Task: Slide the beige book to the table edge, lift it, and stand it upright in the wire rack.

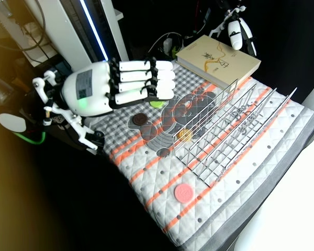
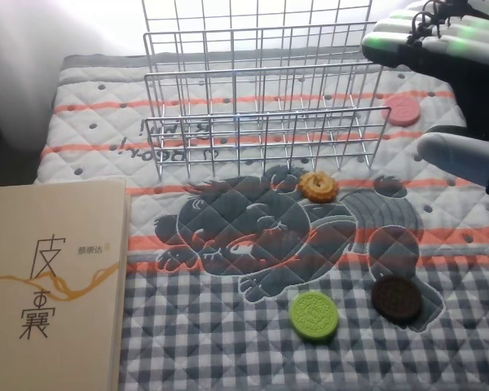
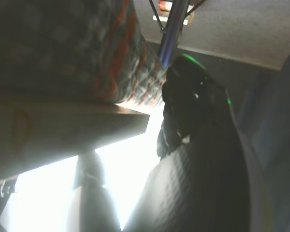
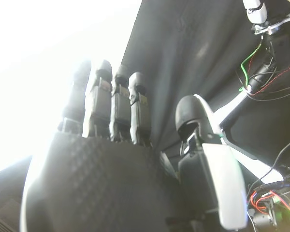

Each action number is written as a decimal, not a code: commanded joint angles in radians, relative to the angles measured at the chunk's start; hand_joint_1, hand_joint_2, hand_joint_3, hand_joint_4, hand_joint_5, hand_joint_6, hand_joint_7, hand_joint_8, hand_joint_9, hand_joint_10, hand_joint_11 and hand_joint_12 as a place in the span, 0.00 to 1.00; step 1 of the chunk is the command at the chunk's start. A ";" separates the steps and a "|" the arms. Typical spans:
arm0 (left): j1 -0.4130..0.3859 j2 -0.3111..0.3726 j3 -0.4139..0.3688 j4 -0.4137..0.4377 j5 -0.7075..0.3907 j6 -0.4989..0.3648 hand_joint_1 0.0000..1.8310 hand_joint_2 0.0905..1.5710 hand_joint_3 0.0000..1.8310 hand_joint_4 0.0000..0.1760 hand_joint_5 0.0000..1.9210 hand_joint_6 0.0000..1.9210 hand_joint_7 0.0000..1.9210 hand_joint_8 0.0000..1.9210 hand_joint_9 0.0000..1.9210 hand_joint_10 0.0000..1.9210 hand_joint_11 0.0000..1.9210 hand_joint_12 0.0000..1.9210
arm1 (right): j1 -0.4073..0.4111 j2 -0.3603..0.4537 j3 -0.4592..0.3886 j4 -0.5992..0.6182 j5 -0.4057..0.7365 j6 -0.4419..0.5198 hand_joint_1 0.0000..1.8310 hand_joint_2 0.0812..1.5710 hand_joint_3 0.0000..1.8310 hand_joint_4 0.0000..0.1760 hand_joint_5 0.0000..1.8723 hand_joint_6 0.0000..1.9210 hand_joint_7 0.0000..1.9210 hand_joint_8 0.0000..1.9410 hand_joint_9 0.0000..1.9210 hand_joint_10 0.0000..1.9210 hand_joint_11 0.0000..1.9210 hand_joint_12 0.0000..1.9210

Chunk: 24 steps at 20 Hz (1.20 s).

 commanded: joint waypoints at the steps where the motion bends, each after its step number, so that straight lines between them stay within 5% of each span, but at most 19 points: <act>1: -0.009 -0.002 0.009 0.008 -0.074 -0.007 0.15 0.60 0.00 0.00 0.08 0.00 0.21 0.01 0.29 0.02 0.07 0.71 | 0.007 -0.005 -0.004 0.032 0.120 0.002 0.23 0.89 0.00 0.00 0.16 0.00 0.15 0.00 0.14 0.00 0.00 0.32; 4: -0.016 -0.003 0.016 0.041 -0.057 -0.022 0.11 0.60 0.00 0.00 0.14 0.01 0.20 0.00 0.24 0.00 0.03 0.67 | 0.005 -0.009 -0.001 0.033 0.120 0.002 0.21 0.90 0.00 0.00 0.15 0.00 0.14 0.00 0.11 0.00 0.00 0.21; 5: -0.016 -0.003 0.016 0.042 -0.057 -0.024 0.11 0.60 0.00 0.00 0.18 0.01 0.20 0.00 0.20 0.01 0.00 0.60 | 0.004 -0.007 -0.001 0.034 0.120 0.002 0.20 0.89 0.00 0.00 0.15 0.00 0.15 0.00 0.13 0.00 0.00 0.28; 11: -0.016 -0.004 0.020 0.039 -0.053 -0.024 0.10 0.62 0.00 0.00 0.22 0.00 0.26 0.00 0.25 0.01 0.02 0.59 | -0.001 -0.011 0.000 0.040 0.120 0.002 0.18 0.91 0.00 0.00 0.14 0.00 0.13 0.00 0.10 0.00 0.00 0.19; 14: -0.016 -0.007 0.023 0.024 -0.060 -0.025 0.15 0.68 0.00 0.00 0.32 0.01 0.33 0.01 0.31 0.02 0.00 0.76 | -0.003 -0.013 0.001 0.042 0.120 0.002 0.16 0.91 0.00 0.00 0.14 0.00 0.12 0.00 0.09 0.00 0.00 0.16; 15: -0.016 -0.007 0.024 0.020 -0.064 -0.026 0.20 0.72 0.00 0.00 0.38 0.00 0.37 0.00 0.28 0.18 0.00 0.84 | -0.004 -0.013 0.001 0.043 0.120 0.002 0.16 0.92 0.00 0.00 0.14 0.00 0.12 0.00 0.09 0.00 0.00 0.16; 16: -0.016 -0.007 0.026 0.013 -0.070 -0.029 0.25 0.74 0.00 0.00 0.41 0.04 0.35 0.29 0.22 0.60 0.09 0.97 | -0.008 -0.012 0.001 0.046 0.120 0.002 0.17 0.92 0.00 0.00 0.13 0.00 0.11 0.00 0.09 0.00 0.00 0.15; 17: -0.016 -0.007 0.028 0.006 -0.073 -0.030 0.40 0.74 0.00 0.00 0.50 0.03 0.27 0.57 0.16 0.82 0.10 0.99 | -0.011 -0.012 0.001 0.049 0.120 0.002 0.17 0.92 0.00 0.00 0.13 0.00 0.12 0.00 0.09 0.00 0.00 0.16; 18: -0.016 -0.006 0.032 -0.009 -0.078 -0.031 0.57 0.72 0.00 0.00 0.49 0.44 0.26 0.62 0.19 0.85 0.16 1.00 | -0.015 -0.012 0.000 0.052 0.120 0.002 0.17 0.92 0.00 0.00 0.13 0.00 0.12 0.00 0.09 0.00 0.00 0.16; 19: -0.016 -0.005 0.037 -0.022 -0.079 -0.031 0.64 0.78 0.00 0.00 0.43 0.51 0.33 0.87 0.27 0.98 0.31 1.00 | -0.018 -0.012 -0.001 0.054 0.120 0.002 0.16 0.93 0.00 0.00 0.13 0.00 0.12 0.00 0.10 0.00 0.00 0.17; 20: -0.015 -0.004 0.042 -0.032 -0.077 -0.031 0.64 0.78 0.00 0.00 0.43 0.51 0.33 0.87 0.27 0.98 0.31 1.00 | -0.020 -0.011 -0.002 0.055 0.120 0.002 0.16 0.93 0.00 0.00 0.13 0.00 0.12 0.00 0.10 0.00 0.00 0.17; 21: -0.015 -0.002 0.048 -0.046 -0.075 -0.031 0.65 0.76 0.00 0.00 0.47 0.54 0.34 0.80 0.24 0.70 0.18 0.94 | -0.022 -0.011 -0.003 0.056 0.120 0.002 0.17 0.94 0.00 0.00 0.13 0.00 0.12 0.00 0.10 0.00 0.00 0.18; 23: -0.010 0.004 0.064 -0.082 -0.067 -0.031 0.65 0.74 0.00 0.00 0.48 0.57 0.39 0.69 0.35 0.43 0.21 0.80 | -0.024 -0.009 -0.004 0.058 0.120 0.002 0.18 0.94 0.00 0.00 0.12 0.00 0.12 0.00 0.09 0.00 0.00 0.17; 24: -0.007 0.009 0.070 -0.098 -0.066 -0.031 0.67 0.74 0.00 0.00 0.48 0.48 0.41 0.75 0.36 0.58 0.26 0.91 | -0.026 -0.009 -0.004 0.060 0.120 0.002 0.18 0.94 0.00 0.00 0.12 0.00 0.12 0.00 0.09 0.00 0.01 0.17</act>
